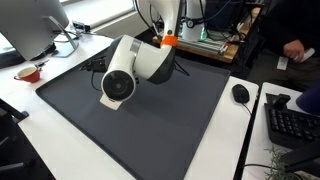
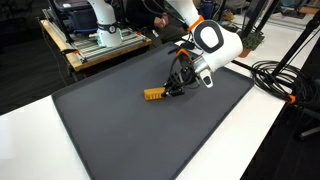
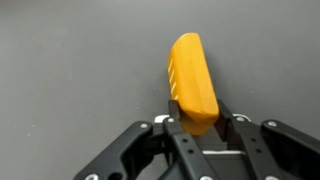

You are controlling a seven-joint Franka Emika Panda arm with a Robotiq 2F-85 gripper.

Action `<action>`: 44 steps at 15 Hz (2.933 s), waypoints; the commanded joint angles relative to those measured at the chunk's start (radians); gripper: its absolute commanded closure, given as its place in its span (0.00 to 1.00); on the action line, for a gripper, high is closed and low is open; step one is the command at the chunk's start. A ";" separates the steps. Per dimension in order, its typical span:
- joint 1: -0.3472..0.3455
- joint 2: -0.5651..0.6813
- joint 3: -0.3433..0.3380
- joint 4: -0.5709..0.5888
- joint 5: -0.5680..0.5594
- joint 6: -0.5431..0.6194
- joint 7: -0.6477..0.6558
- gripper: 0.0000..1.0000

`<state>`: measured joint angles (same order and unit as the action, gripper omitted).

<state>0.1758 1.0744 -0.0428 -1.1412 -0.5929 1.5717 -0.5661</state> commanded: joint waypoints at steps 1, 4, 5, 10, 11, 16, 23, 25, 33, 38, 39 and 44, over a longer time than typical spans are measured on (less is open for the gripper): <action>-0.005 0.016 0.005 0.030 -0.024 -0.016 -0.008 0.92; -0.004 0.011 0.001 0.032 -0.027 -0.020 -0.005 0.92; -0.003 0.004 -0.001 0.031 -0.031 -0.024 -0.007 0.92; 0.009 -0.016 -0.022 0.048 -0.092 -0.047 -0.005 0.92; 0.006 -0.020 -0.017 0.050 -0.096 -0.057 -0.011 0.92; -0.007 -0.012 0.000 0.052 -0.082 -0.040 0.003 0.68; -0.007 -0.012 0.000 0.052 -0.082 -0.042 0.003 0.68; -0.007 -0.012 0.000 0.052 -0.082 -0.043 0.003 0.68; -0.007 -0.012 0.000 0.052 -0.082 -0.043 0.003 0.68; -0.007 -0.012 0.000 0.052 -0.082 -0.043 0.003 0.68; -0.007 -0.012 0.000 0.052 -0.082 -0.043 0.003 0.68; -0.010 0.014 0.018 0.075 -0.069 -0.045 -0.009 0.92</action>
<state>0.1752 1.0644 -0.0440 -1.0972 -0.6625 1.5381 -0.5664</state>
